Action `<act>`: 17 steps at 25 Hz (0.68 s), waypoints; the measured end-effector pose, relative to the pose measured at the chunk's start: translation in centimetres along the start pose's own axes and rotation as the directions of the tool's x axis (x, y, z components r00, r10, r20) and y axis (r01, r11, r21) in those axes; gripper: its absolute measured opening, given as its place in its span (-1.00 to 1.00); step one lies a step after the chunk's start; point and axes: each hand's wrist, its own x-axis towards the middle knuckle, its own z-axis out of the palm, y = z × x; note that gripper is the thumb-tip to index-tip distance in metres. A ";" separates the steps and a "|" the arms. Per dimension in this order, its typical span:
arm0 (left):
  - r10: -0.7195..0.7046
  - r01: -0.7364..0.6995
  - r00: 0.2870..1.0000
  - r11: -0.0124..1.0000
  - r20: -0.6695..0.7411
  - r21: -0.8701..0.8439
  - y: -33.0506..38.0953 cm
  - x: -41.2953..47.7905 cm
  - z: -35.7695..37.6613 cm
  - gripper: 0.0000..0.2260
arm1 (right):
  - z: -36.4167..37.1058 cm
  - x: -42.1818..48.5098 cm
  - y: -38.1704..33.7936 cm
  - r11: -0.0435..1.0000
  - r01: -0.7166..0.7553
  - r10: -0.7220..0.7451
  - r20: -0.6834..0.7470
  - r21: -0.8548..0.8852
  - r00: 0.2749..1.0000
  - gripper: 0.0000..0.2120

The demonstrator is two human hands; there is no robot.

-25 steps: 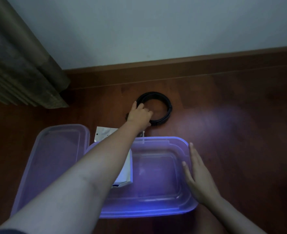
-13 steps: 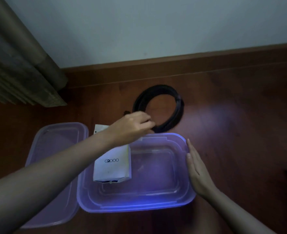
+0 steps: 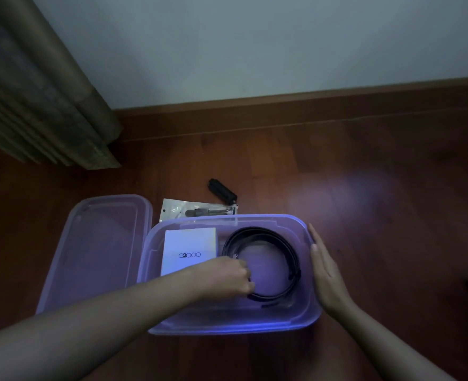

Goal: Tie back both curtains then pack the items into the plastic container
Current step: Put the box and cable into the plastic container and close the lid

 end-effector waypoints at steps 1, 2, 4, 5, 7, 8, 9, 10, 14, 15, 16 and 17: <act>-0.053 0.051 0.991 0.999 0.123 0.016 0.5 1.0 -0.1 -0.83 | 0.0 0.0 0.1 1.000 0.019 -0.019 -0.007 -0.020 1.000 -0.63; -0.101 0.094 0.967 0.995 0.236 0.039 1.1 1.9 -0.4 -0.79 | 0.0 0.0 0.2 0.999 0.031 -0.032 -0.010 -0.033 0.999 -0.62; -0.149 0.127 0.949 0.987 0.277 0.097 1.9 2.7 -1.0 -0.76 | -0.1 0.1 0.2 0.998 0.042 -0.042 -0.010 -0.040 0.999 -0.60; -0.150 0.123 0.955 0.985 0.255 0.118 2.0 2.8 -0.8 -0.76 | -0.1 0.1 0.3 0.998 0.049 -0.049 -0.012 -0.042 0.999 -0.57; -0.140 0.107 0.955 0.985 0.263 0.137 1.7 2.6 -0.5 -0.75 | -0.1 0.1 0.3 0.996 0.067 -0.067 -0.002 -0.058 0.998 -0.51; -0.123 0.098 0.958 0.989 0.260 0.107 1.5 2.3 -0.4 -0.76 | -0.1 0.1 0.4 0.995 0.074 -0.074 0.005 -0.062 0.997 -0.50; -0.095 0.084 0.974 0.995 0.207 0.062 1.4 2.1 -0.3 -0.77 | -0.1 0.1 0.5 0.995 0.079 -0.079 0.010 -0.060 0.997 -0.51; -0.062 0.057 0.993 0.997 0.103 0.050 1.3 1.9 -0.3 -0.75 | 0.0 0.1 0.5 0.996 0.080 -0.080 0.012 -0.048 0.997 -0.51; -0.319 0.332 0.936 0.941 -0.147 0.069 -0.4 2.7 0.4 -0.73 | 0.0 0.2 0.5 0.997 0.077 -0.077 -0.002 -0.027 0.997 -0.49; -0.439 0.452 0.885 0.890 -0.156 0.059 -0.8 3.4 0.2 -0.73 | 0.0 0.2 0.5 0.997 0.072 -0.072 -0.002 -0.027 0.997 -0.48; -0.560 0.563 0.824 0.827 -0.083 0.011 -1.0 3.7 -0.8 -0.72 | 0.0 0.1 0.5 0.997 0.068 -0.068 -0.003 -0.029 0.998 -0.48; -0.662 0.661 0.750 0.749 0.006 -0.040 -1.2 3.9 -1.9 -0.75 | 0.1 0.1 0.5 0.997 0.067 -0.068 -0.004 -0.033 0.998 -0.47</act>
